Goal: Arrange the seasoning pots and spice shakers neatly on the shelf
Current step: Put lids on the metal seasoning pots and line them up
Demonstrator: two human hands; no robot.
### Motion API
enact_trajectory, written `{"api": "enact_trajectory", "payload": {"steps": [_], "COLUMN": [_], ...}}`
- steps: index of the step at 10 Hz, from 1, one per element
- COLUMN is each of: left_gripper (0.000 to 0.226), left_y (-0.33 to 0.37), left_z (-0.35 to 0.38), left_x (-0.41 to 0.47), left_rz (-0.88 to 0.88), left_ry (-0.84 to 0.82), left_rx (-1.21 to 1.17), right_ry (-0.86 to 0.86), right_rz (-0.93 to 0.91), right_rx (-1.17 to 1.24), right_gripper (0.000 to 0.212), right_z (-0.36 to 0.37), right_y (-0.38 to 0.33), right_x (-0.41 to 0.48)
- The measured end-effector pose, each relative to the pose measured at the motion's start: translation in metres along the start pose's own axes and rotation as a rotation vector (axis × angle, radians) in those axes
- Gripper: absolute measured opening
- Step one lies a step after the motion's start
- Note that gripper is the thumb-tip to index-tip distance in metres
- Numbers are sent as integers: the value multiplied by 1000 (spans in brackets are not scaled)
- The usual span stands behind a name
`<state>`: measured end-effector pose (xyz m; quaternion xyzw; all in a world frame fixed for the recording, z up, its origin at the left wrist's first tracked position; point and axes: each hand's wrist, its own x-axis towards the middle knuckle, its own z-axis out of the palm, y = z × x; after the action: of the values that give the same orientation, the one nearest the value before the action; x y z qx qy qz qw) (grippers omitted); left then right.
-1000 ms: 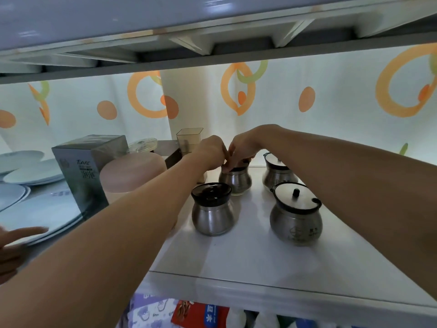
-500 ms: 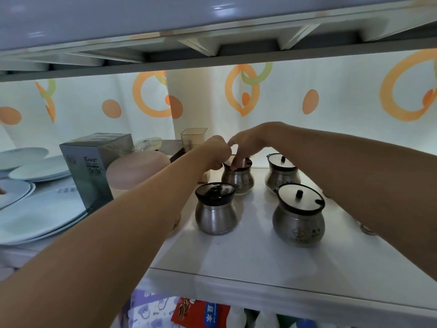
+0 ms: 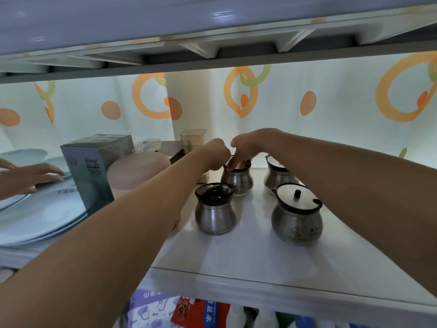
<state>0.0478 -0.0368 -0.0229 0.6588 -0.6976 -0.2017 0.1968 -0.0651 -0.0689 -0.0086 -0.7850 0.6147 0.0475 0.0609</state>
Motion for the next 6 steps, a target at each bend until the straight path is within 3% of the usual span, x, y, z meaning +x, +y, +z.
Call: {"api": "enact_trajectory", "payload": {"steps": [1, 2, 3, 4, 5, 6], "left_gripper": [35, 35, 50, 62, 54, 56], "left_y": [1, 7, 1, -22, -51, -73], "left_z": [-10, -22, -19, 10, 47, 77], "left_x": [-16, -42, -94, -152, -194, -206], "left_rz": [29, 100, 187, 264, 242, 199], "left_ry": [71, 193, 329, 488, 564, 557], "left_rx": [-20, -161, -469, -783, -922, -826], "right_ry": [19, 176, 206, 62, -55, -91], "right_rz": [18, -48, -234, -367, -379, -401], "right_rx": [19, 67, 199, 207, 118, 62], "right_gripper": [89, 84, 60, 50, 73, 78], "right_z": [1, -5, -12, -12, -7, 2], "right_y": [-1, -2, -8, -16, -26, -32], "right_x": [-8, -31, -65, -97, -117, -121]}}
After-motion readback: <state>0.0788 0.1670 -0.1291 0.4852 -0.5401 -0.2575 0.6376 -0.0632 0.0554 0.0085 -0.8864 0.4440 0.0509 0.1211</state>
